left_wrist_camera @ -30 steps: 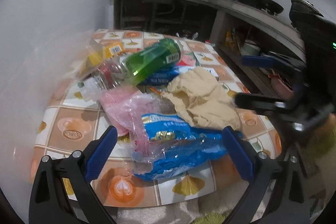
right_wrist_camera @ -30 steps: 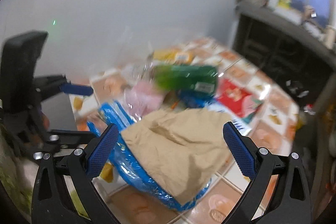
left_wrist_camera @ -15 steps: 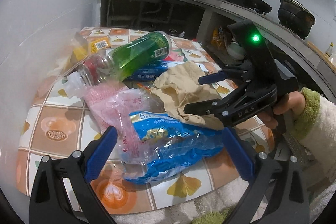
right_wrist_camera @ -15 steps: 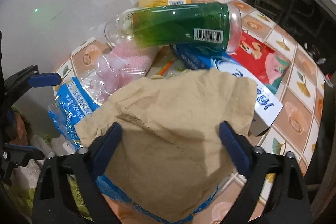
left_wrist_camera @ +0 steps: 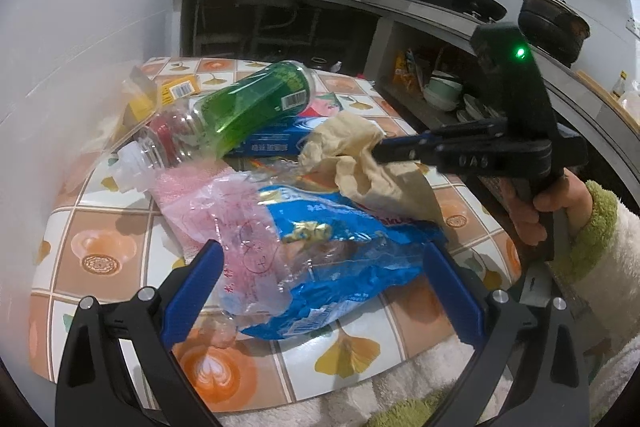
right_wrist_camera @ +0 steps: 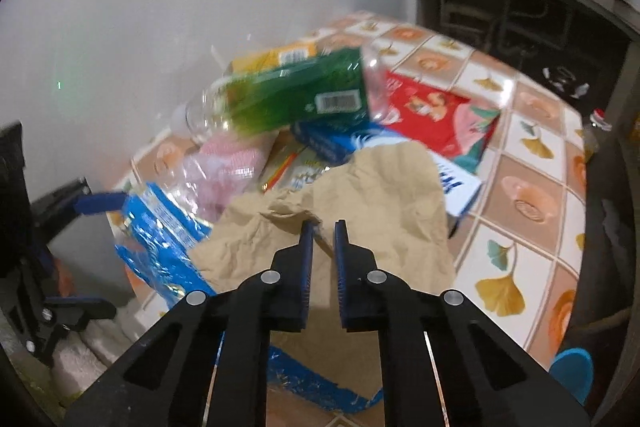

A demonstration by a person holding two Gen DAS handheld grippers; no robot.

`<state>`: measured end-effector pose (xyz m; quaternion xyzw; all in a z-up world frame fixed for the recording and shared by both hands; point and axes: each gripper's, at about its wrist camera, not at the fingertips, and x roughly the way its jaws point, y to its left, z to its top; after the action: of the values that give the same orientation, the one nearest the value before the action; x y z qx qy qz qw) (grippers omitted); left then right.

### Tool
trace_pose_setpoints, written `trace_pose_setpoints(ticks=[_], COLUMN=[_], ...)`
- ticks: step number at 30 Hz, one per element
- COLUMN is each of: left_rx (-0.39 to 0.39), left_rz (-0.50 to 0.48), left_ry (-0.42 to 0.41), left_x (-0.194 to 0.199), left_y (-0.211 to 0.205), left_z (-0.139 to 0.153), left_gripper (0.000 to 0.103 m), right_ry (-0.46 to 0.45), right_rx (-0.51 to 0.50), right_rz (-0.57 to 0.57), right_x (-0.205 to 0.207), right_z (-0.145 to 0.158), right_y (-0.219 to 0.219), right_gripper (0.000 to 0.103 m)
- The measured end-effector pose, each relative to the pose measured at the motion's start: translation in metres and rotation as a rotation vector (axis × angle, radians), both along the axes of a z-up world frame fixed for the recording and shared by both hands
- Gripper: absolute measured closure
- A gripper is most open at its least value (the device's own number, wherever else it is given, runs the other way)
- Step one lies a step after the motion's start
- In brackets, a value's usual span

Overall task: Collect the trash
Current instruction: 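Grasp the brown paper sheet with the right tool while the left tool grasps the blue Yakult bag, then lift the brown paper with the right tool while the left tool lifts the blue bag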

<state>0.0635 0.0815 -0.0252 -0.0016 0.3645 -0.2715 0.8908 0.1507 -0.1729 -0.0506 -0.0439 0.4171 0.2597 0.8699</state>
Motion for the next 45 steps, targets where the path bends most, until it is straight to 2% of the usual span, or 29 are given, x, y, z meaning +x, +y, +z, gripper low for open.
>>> trace_pose_setpoints(ticks=[4, 6, 12, 17, 23, 26, 30, 33, 35, 37, 38, 42, 45], left_rx=[0.013, 0.034, 0.094, 0.257, 0.488, 0.555, 0.639, 0.669, 0.675, 0.674, 0.672, 0.663, 0.653], left_rz=[-0.027, -0.042, -0.152, -0.255, -0.337, -0.371, -0.394, -0.398, -0.402, -0.402, -0.402, -0.405, -0.408], left_ry=[-0.035, -0.066, -0.138, -0.182, -0.213, -0.199, -0.204, -0.203, -0.188, -0.175, -0.172, -0.164, -0.161], left_x=[-0.005, -0.009, -0.013, -0.010, -0.010, -0.011, -0.009, -0.008, -0.007, -0.008, -0.010, -0.013, -0.018], left_y=[-0.008, -0.014, -0.042, -0.076, -0.115, -0.124, -0.135, -0.138, -0.141, -0.142, -0.143, -0.146, -0.146], left_z=[0.004, 0.007, 0.016, 0.003, -0.028, -0.041, -0.054, -0.060, -0.063, -0.065, -0.066, -0.068, -0.068], left_gripper=[0.007, 0.010, 0.015, 0.017, 0.031, 0.034, 0.044, 0.055, 0.062, 0.071, 0.073, 0.084, 0.089], right_ry=[-0.063, -0.094, -0.134, -0.098, -0.027, -0.020, -0.026, -0.022, -0.029, -0.040, -0.048, -0.046, -0.029], right_rx=[0.082, 0.125, 0.190, 0.228, 0.243, 0.247, 0.297, 0.320, 0.322, 0.322, 0.317, 0.284, 0.210], right_rz=[-0.074, -0.120, -0.236, -0.330, -0.409, -0.416, -0.416, -0.394, -0.373, -0.353, -0.349, -0.330, -0.327], right_x=[-0.012, -0.021, -0.054, -0.076, -0.096, -0.104, -0.106, -0.106, -0.106, -0.107, -0.108, -0.107, -0.099], right_z=[0.018, 0.027, 0.032, 0.014, -0.018, -0.022, -0.019, -0.019, -0.017, -0.015, -0.013, -0.014, -0.020], right_y=[-0.024, -0.039, -0.071, -0.095, -0.112, -0.118, -0.127, -0.126, -0.123, -0.120, -0.117, -0.109, -0.102], right_gripper=[0.099, 0.100, 0.100, 0.100, 0.100, 0.100, 0.100, 0.095, 0.082, 0.049, 0.043, 0.025, 0.023])
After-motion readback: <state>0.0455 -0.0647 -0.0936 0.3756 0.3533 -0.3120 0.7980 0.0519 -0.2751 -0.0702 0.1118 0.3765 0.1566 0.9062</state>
